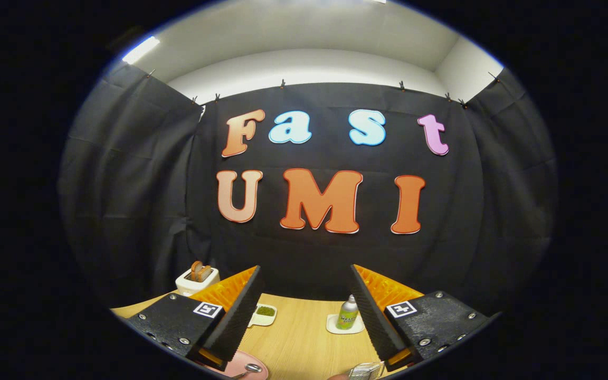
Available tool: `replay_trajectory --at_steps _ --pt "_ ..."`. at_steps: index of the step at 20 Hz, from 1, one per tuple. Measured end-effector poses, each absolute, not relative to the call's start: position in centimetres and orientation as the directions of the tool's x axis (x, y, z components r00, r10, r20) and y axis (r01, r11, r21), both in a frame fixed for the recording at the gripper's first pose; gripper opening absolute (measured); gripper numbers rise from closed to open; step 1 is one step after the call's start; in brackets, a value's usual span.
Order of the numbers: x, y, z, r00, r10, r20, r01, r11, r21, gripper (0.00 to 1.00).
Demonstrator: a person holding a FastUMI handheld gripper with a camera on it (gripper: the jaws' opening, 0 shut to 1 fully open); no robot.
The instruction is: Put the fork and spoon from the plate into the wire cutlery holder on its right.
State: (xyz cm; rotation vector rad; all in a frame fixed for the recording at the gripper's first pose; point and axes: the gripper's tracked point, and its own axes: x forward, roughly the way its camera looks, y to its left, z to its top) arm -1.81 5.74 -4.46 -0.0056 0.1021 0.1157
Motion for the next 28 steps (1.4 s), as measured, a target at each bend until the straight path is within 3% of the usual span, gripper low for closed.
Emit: replay_trajectory --at_steps 7,11,23,28 --pt "-3.0 10.8 -8.9 0.960 0.172 -0.221 -0.176 0.984 0.004 0.97" --pt "-4.0 12.8 -13.7 0.920 0.174 -0.350 -0.180 0.984 0.016 0.97" --pt "-9.2 18.2 -30.7 0.593 0.170 -0.787 -0.166 0.982 0.087 0.95" --pt "-11.8 17.8 -36.8 0.447 0.124 -0.886 -0.145 0.987 0.065 0.80"
